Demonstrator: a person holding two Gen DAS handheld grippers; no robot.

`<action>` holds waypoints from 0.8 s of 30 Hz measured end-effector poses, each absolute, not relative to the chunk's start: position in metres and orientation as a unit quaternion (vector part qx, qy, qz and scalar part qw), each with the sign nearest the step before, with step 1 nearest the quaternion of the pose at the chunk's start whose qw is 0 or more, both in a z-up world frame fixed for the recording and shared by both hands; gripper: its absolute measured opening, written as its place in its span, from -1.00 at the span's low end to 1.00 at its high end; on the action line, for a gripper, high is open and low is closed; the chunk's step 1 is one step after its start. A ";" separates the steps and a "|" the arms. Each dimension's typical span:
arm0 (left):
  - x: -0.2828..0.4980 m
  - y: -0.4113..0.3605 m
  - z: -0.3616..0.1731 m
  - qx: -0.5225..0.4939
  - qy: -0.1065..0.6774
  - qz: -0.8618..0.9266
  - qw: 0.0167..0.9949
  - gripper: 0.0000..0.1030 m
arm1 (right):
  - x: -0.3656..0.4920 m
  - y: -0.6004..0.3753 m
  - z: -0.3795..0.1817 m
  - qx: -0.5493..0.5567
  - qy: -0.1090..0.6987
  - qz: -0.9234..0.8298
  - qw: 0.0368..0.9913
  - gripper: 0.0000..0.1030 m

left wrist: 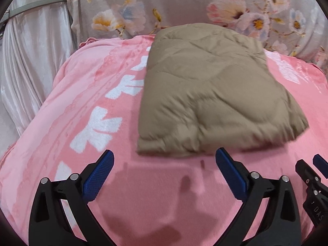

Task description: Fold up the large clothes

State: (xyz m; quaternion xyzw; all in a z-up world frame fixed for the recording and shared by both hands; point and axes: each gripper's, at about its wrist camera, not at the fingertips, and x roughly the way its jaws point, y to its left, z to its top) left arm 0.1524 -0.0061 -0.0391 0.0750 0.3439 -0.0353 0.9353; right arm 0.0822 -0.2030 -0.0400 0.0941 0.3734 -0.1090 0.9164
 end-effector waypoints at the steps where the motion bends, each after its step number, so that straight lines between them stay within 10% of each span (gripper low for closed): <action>1: 0.145 -0.007 -0.041 0.079 0.338 -0.035 0.937 0.89 | 0.073 -0.203 -0.041 0.093 0.369 -0.113 0.918 0.29; 24: 0.080 -0.020 -0.060 0.080 0.317 -0.054 0.944 0.90 | 0.017 -0.174 -0.044 0.035 0.357 -0.142 0.922 0.46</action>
